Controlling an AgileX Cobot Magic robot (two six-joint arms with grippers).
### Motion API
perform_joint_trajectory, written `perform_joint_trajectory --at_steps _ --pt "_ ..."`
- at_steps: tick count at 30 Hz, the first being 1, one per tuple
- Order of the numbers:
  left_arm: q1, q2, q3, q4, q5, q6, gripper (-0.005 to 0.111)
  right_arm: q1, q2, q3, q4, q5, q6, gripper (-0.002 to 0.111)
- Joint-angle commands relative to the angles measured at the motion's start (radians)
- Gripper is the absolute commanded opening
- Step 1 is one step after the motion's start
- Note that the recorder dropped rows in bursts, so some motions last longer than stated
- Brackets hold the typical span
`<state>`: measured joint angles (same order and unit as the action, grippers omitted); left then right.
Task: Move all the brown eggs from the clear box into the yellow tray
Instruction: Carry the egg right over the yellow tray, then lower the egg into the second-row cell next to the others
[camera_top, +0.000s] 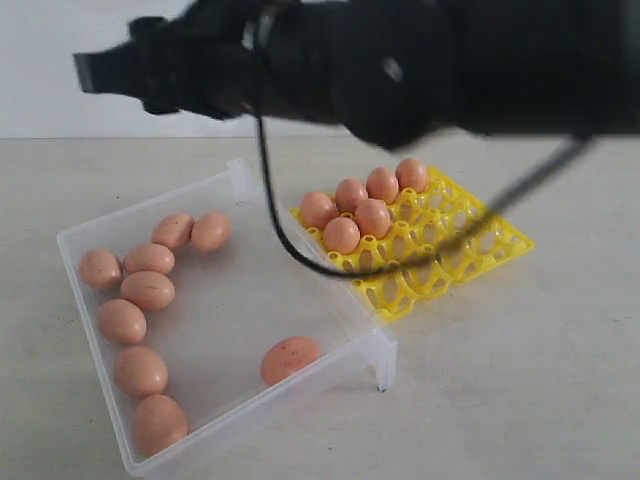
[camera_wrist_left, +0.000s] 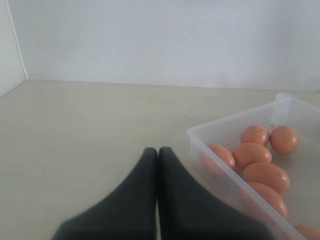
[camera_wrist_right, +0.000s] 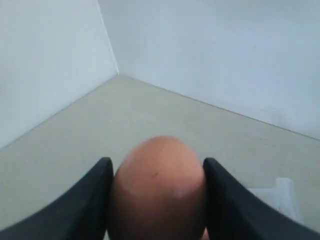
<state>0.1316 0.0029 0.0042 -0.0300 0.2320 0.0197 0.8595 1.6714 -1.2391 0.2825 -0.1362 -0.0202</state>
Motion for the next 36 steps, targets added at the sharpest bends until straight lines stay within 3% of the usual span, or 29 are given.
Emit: perform_joint_trajectory --at_steps 1,4,7,10,13,16,17,18,19,21,24,28,30,36 --pt "-0.003 -0.003 -0.004 -0.005 0.0 0.001 -0.004 -0.014 -0.206 0.449 0.18 -0.442 0.009 0.0" --pt "-0.003 -0.003 -0.004 -0.005 0.0 0.001 -0.004 -0.057 -0.299 0.695 0.389 -0.758 -0.017 0.0" --pt "-0.003 -0.003 -0.004 -0.005 0.0 0.001 -0.004 -0.12 -0.336 0.82 0.596 -1.025 -0.015 0.0" --pt "-0.003 -0.003 -0.004 -0.005 0.0 0.001 -0.004 -0.251 -0.334 0.838 0.633 -0.948 -0.022 0.0" --pt "-0.003 -0.003 -0.004 -0.005 0.0 0.001 -0.004 -0.45 -0.28 0.788 0.33 -0.666 0.087 0.0" --pt "-0.003 -0.003 -0.004 -0.005 0.0 0.001 -0.004 -0.662 -0.164 0.674 -0.417 -0.595 0.423 0.0" --pt "-0.003 -0.003 -0.004 -0.005 0.0 0.001 -0.004 -0.726 -0.115 0.614 -0.734 -0.631 0.619 0.0" --pt "-0.003 -0.003 -0.004 -0.005 0.0 0.001 -0.004 -0.819 -0.018 0.463 -1.266 -0.782 1.002 0.0" --pt "-0.003 -0.003 -0.004 -0.005 0.0 0.001 -0.004 -0.85 0.039 0.376 -1.491 -0.893 1.128 0.0" --pt "-0.003 -0.003 -0.004 -0.005 0.0 0.001 -0.004 -0.865 0.152 0.232 -1.752 -1.059 1.238 0.0" --pt "-0.003 -0.003 -0.004 -0.005 0.0 0.001 -0.004 -0.861 0.284 0.074 -1.902 -1.085 1.267 0.0" --pt "-0.003 -0.003 -0.004 -0.005 0.0 0.001 -0.004 -0.86 0.427 -0.027 -1.804 -1.085 1.262 0.0" --pt "-0.003 -0.003 -0.004 -0.005 0.0 0.001 -0.004 -0.859 0.465 -0.03 -1.775 -0.986 1.254 0.0" --pt "-0.003 -0.003 -0.004 -0.005 0.0 0.001 -0.004 -0.859 0.484 -0.03 -1.77 -0.861 1.004 0.0"
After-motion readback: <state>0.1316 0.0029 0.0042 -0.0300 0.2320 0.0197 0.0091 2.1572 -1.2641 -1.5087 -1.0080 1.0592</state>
